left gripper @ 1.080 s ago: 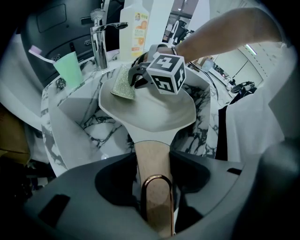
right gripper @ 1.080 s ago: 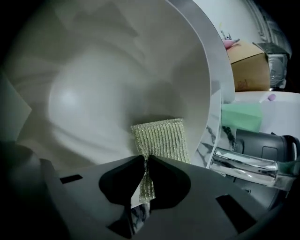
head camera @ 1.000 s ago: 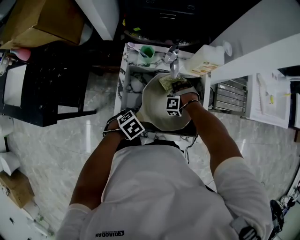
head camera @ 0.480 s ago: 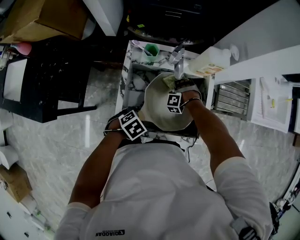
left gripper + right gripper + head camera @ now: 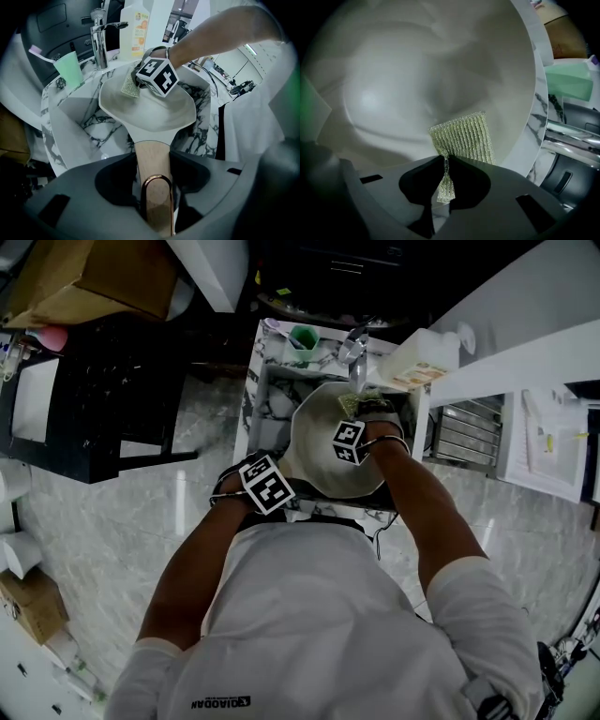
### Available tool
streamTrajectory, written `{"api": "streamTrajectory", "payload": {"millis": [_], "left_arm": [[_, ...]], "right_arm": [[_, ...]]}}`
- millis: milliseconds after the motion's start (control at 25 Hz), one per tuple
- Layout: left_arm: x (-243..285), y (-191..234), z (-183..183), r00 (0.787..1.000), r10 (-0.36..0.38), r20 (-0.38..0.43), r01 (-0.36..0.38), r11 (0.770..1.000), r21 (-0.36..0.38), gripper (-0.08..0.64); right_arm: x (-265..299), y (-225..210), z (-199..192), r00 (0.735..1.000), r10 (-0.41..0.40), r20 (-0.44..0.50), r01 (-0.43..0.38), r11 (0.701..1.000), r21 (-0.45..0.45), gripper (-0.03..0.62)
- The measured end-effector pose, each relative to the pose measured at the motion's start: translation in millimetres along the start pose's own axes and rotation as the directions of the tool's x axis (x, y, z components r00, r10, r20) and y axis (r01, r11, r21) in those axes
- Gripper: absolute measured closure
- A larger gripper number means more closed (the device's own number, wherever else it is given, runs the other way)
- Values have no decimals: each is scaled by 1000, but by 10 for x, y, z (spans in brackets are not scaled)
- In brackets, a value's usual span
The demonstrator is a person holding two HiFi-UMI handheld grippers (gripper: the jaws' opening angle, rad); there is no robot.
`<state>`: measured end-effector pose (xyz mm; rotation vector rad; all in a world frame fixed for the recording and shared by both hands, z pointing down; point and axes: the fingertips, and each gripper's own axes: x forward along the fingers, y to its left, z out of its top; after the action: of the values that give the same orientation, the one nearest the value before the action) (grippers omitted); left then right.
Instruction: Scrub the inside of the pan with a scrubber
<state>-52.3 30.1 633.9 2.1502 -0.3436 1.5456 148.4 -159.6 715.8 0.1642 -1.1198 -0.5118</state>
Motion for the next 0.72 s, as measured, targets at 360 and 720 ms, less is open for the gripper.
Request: {"api": "streamTrajectory", "payload": {"millis": [360, 720], "left_arm": [[-4, 6, 11, 1000, 2, 4, -2, 1000, 2, 334], [-14, -9, 19, 1000, 1, 10, -1, 1000, 3, 335]], "right_arm": [[17, 403, -197, 980, 179, -88, -172, 982, 81, 529], [-97, 836, -304, 916, 376, -139, -355, 922, 153, 529]]}}
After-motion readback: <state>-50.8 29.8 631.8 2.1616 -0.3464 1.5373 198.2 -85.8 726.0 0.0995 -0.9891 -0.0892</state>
